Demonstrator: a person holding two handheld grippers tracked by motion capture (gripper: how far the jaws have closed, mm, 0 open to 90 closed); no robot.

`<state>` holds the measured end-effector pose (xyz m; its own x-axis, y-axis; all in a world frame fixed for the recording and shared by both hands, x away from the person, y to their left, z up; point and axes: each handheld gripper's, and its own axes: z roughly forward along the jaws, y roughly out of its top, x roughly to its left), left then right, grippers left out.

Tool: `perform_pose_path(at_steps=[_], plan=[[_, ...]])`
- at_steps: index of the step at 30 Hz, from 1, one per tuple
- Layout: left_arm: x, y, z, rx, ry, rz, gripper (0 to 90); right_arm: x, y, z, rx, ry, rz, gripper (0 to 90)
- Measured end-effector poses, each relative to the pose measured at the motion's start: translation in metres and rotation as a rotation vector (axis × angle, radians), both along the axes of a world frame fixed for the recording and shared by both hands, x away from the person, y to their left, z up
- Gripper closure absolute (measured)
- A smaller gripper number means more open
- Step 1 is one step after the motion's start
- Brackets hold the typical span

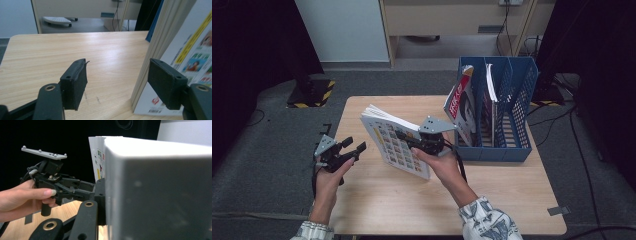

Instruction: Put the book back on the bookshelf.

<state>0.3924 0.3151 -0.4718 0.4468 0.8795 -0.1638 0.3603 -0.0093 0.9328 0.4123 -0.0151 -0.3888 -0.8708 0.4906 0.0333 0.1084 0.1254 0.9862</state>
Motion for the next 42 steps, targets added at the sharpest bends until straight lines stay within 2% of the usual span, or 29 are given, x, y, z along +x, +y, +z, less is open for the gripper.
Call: perform_pose_path(at_steps=[7,13,16,20,29,33,42], plan=[[0.001,-0.004,-0.003,0.031,0.013,-0.004,29.2,-0.002,-0.007,0.004,0.002,-0.013,-0.011,73.7],[0.003,-0.005,-0.007,0.063,0.037,0.016,21.8,-0.005,-0.012,0.006,0.005,-0.015,-0.018,73.7],[0.004,-0.006,-0.010,0.125,0.055,0.023,16.7,-0.005,-0.014,0.007,0.002,-0.023,-0.025,73.7],[0.006,-0.009,-0.014,0.180,0.070,0.026,12.6,-0.007,-0.017,0.008,0.003,-0.027,-0.032,73.7],[0.010,-0.014,-0.022,0.231,0.117,0.015,6.6,-0.012,-0.030,0.012,0.005,-0.035,-0.053,73.7],[0.011,-0.018,-0.027,0.268,0.142,0.014,4.3,-0.012,-0.034,0.011,0.004,-0.035,-0.066,73.7],[0.013,-0.022,-0.032,0.300,0.166,0.009,3.9,-0.009,-0.045,0.013,0.015,-0.030,-0.091,73.7]])
